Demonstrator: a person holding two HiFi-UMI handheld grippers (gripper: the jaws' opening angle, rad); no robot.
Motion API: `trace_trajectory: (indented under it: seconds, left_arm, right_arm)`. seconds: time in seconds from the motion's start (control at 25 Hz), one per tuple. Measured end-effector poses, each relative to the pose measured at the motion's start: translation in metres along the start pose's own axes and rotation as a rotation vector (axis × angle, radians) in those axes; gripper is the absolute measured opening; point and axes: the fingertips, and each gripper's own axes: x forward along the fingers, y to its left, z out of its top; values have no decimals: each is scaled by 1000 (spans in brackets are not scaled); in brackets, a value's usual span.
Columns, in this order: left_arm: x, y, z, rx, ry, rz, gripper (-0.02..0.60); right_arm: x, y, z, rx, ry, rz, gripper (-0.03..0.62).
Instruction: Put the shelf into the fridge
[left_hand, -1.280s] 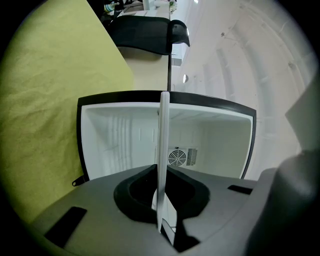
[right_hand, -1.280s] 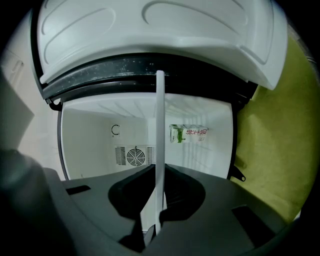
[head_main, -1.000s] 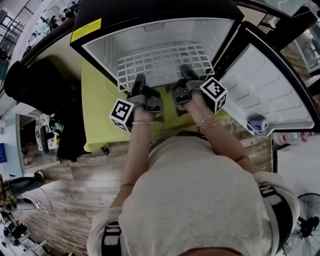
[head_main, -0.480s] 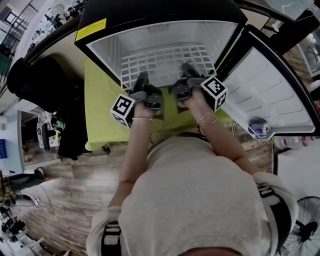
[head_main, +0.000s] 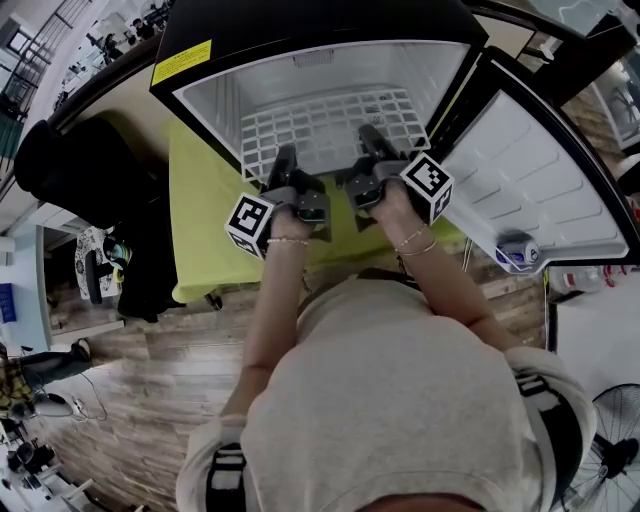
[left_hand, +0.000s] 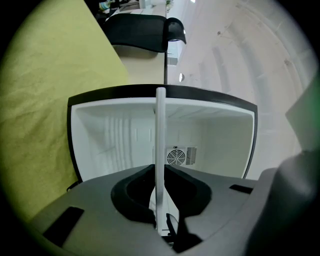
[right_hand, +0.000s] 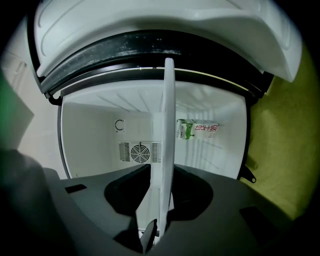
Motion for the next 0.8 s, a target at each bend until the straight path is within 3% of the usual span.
trace_trajectory:
  seconds: [0.12,0.24,0.56,0.8]
  left_arm:
    - [-3,-5,-5,83,27,-3,81]
    - [-9,-7,-10,116,47,-6,86]
    - [-28,0,-22,44,47,-48,34]
    - [-31,0,-21,33,42,-43,32]
  right_arm:
    - [-7,-6,-4,4,9,-14,100]
    - [-16,-14,-7,21,10,-25,83]
    - [-33,-14,-12,24,1,-1,77]
    - [-39,-12,-10,33,-10,18,54]
